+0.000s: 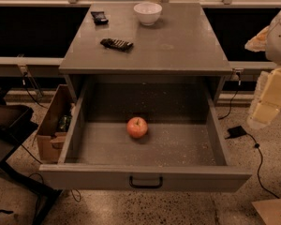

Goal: Pick apple from top drawer and place on counter

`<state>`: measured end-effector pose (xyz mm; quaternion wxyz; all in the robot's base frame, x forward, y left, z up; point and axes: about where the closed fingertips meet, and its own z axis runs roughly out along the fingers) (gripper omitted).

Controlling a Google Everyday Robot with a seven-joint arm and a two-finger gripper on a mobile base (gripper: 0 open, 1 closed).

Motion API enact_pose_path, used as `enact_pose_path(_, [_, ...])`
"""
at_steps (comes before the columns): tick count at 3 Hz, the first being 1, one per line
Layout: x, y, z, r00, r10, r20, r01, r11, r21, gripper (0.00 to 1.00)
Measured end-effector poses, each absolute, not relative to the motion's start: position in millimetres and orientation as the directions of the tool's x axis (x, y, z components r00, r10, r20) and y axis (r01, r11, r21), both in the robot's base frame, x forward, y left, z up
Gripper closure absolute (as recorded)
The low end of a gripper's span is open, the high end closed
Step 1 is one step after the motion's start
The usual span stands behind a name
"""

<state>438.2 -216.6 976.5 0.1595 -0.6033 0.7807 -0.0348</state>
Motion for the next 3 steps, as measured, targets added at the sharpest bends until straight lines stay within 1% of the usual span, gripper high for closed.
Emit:
enact_pose_path(2, [441,-210,968,-0.248,-0.943,-0.223,-0.923,0.300,-0.240,0.00])
enact_pose_path(3, [456,-186,935,-0.294,-0.904,-0.310,-0.901,0.370,-0.227,0.00])
